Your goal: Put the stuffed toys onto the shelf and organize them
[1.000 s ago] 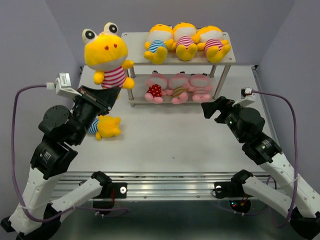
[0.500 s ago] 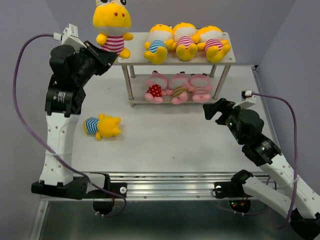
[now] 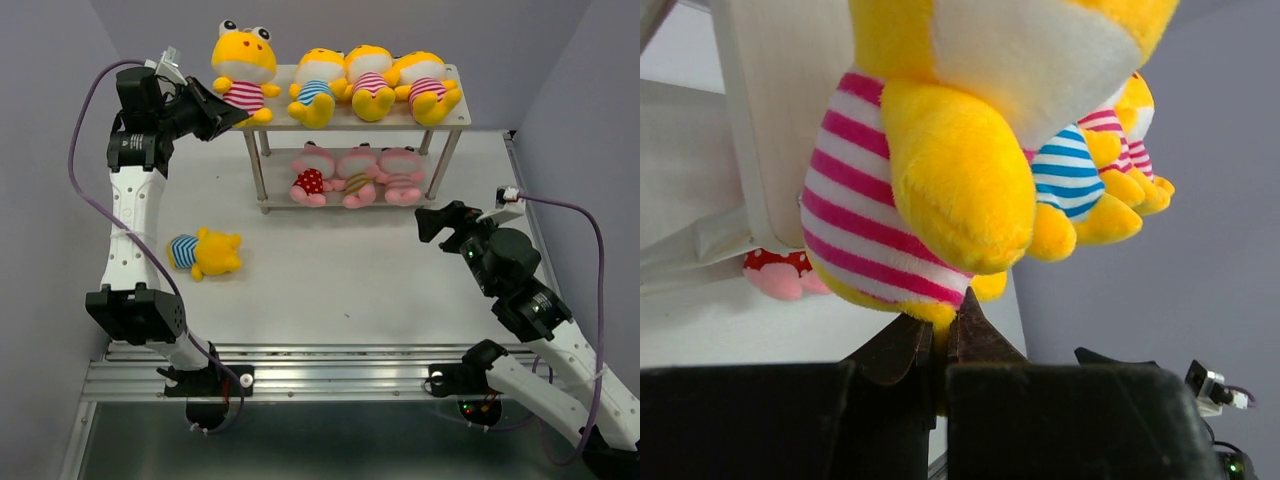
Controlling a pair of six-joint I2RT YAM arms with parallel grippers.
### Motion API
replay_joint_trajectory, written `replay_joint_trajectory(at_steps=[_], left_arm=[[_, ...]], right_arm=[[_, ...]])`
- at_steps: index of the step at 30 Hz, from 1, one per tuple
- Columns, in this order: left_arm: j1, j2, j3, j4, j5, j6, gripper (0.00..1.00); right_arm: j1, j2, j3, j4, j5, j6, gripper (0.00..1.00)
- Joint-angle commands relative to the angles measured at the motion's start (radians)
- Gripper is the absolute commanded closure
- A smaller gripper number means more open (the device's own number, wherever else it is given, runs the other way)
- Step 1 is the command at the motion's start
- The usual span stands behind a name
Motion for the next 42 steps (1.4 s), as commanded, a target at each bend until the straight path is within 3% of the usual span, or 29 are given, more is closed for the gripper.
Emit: replay_joint_trajectory(at_steps=[1,14,18,23,26,32,42], left_arm=[[0.002,0.005,0.070,0.048,0.107,-0.003,1.00],[0.000,0.147,0.185,-0.058,0.150,0.023,0.99],[0.000,0.147,0.163,-0.040,0.152,0.018,0.87],[-0.003,0.175,0.185,-0.069,0.178,0.033,0.84],[-0.006,0.190,0.214,-0.098,0.184,0.053,0.66],[-0.009,0.195,0.237,-0.067,0.207,0.040,0.41],[-0.012,0.204,0.239,-0.015,0.232,0.026,0.39]], right_arm=[[-0.004,-0.023,-0.012,0.019,0.022,-0.026,0.00],[-0.004,-0.052,-0.015,0.019,0.056,-0.025,0.00],[-0.004,-0.046,-0.013,0.019,0.062,-0.031,0.00],[-0.004,-0.049,-0.012,0.019,0.062,-0.023,0.00],[-0.004,-0.051,-0.012,0.018,0.057,-0.015,0.00],[-0.004,-0.047,-0.015,0.019,0.061,-0.011,0.00],[-0.004,-0.044,-0.028,0.019,0.059,-0.006,0.00]])
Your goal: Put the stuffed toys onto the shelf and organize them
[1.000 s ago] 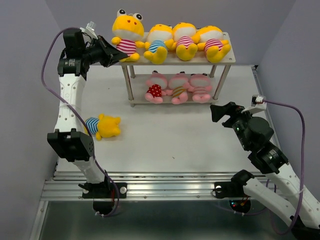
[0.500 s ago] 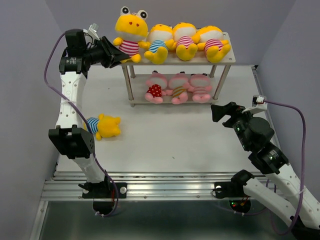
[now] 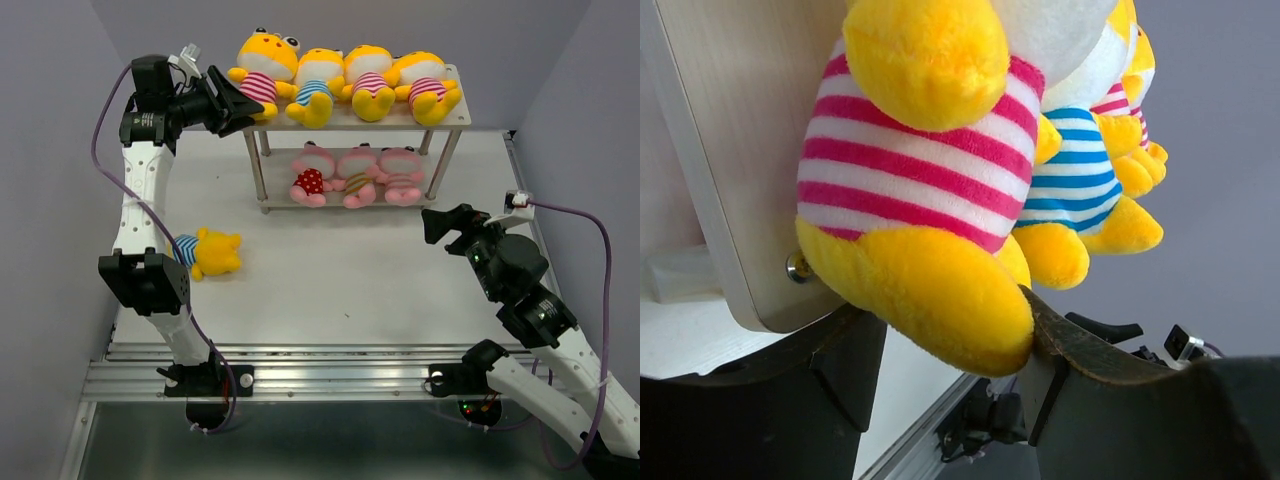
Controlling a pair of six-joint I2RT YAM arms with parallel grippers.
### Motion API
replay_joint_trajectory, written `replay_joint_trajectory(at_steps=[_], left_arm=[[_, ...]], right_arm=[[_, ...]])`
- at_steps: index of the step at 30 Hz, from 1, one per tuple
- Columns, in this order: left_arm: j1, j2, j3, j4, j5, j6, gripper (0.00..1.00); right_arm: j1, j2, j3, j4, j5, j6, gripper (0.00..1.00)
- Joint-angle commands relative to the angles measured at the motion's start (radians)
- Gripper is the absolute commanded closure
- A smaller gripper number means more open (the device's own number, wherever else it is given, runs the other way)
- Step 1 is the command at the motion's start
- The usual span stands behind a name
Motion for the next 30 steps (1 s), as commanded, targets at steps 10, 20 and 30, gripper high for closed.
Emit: replay_joint_trajectory(at_steps=[10,20,30], left_arm=[[-0.018,-0.049,0.026,0.175,0.101,-0.050,0.23],[-0.018,-0.061,0.042,0.213,0.116,-0.070,0.16],[-0.018,-0.187,0.006,0.239,0.153,-0.050,0.01]], right_arm=[[-0.004,0.006,-0.017,0.024,0.022,0.015,0.00],[-0.004,-0.004,-0.025,0.023,0.030,0.019,0.00],[-0.004,0.004,-0.027,0.024,0.028,0.027,0.00]])
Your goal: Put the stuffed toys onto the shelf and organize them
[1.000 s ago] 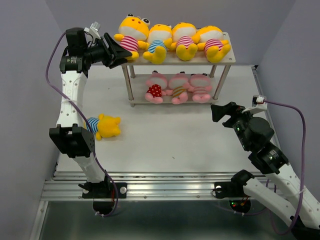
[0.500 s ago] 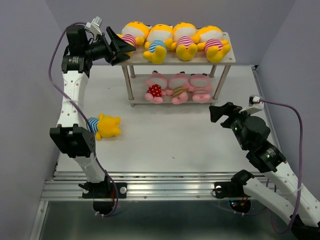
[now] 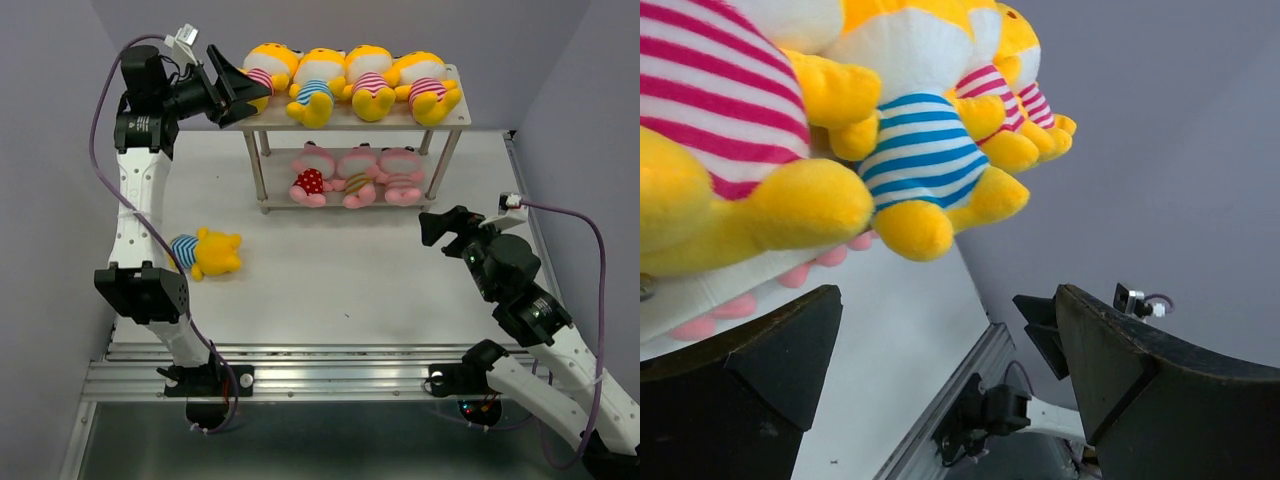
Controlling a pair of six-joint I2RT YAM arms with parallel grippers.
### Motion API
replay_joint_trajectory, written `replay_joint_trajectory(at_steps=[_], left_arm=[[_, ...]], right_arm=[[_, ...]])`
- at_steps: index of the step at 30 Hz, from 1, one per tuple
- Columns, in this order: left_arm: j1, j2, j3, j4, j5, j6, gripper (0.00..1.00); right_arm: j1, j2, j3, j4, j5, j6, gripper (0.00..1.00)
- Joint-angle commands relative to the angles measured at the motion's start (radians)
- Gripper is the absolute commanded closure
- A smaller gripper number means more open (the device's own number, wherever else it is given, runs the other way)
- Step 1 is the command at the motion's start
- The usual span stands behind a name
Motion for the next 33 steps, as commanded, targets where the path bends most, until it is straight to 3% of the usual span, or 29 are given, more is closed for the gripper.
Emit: replay_joint_trajectory(at_steps=[1,7,12,23,28,33], left_arm=[[-0.003,-0.156,0.000,0.091,0.063,0.022,0.01],[-0.002,-0.232,-0.005,0.093,0.023,0.083,0.01],[0.058,-0.157,0.103,0.004,-0.071,0.111,0.01],[0.123,-0.046,0.144,0.074,-0.446,0.143,0.01],[0.123,-0.041,0.079,0.168,-0.395,0.116,0.01],[0.116,-0.011,0.075,0.159,-0.396,0.116,0.01]], right_arm=[[-0.004,-0.003,0.004,0.026,0.024,0.010,0.00],[-0.004,0.005,0.018,0.026,0.024,0.006,0.00],[-0.004,0.013,0.033,0.026,0.014,-0.013,0.00],[-0.004,0.008,0.028,0.026,0.008,-0.035,0.00],[-0.004,0.014,0.033,0.024,0.005,-0.026,0.00],[-0.004,0.023,0.042,0.023,-0.007,-0.026,0.00]])
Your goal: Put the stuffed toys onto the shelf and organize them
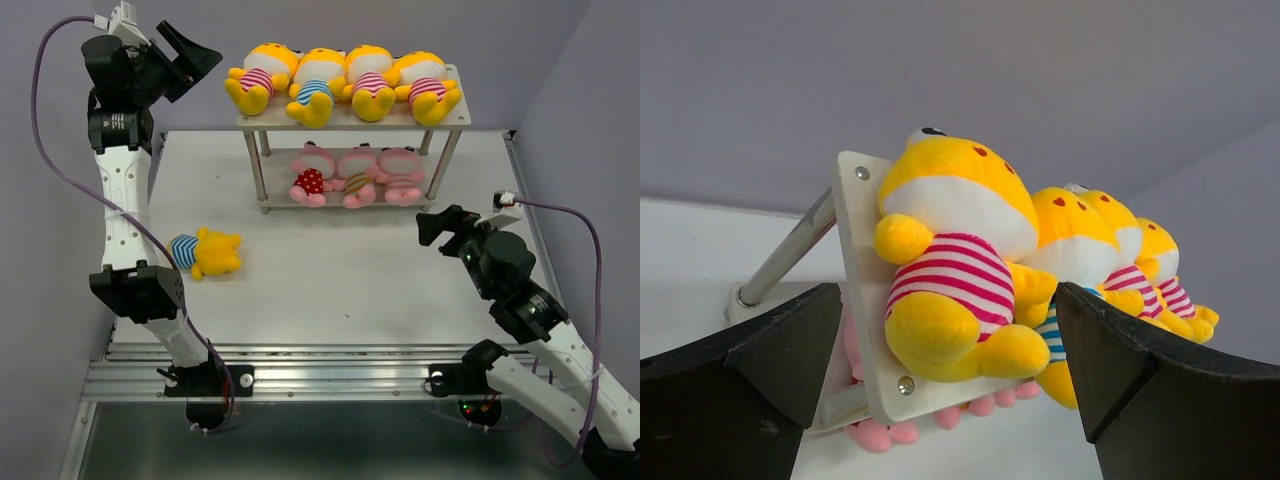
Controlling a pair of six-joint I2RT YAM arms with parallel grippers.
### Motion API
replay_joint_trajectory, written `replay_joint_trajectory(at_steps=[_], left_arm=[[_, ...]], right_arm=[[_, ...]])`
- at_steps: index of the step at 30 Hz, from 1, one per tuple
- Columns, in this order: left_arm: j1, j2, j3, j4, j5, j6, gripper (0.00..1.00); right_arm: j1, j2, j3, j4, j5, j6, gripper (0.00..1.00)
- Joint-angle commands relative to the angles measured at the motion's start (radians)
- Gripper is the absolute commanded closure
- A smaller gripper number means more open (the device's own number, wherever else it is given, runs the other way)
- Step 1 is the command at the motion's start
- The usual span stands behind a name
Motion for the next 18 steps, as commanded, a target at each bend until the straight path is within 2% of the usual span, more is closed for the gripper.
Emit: replay_joint_trajectory(at_steps=[1,18], left_arm=[[-0.007,-0.011,-0.007,0.088,0.004,0.009,0.01],[-0.111,0.045,0.033,0.028,-0.058,0.055,0.01]], right_arm=[[-0.004,0.001,0.042,0.024,-0.003,-0.011,0.00],[-0.004,-0.022,0.040,0.024,0.032,-0.018,0.00]])
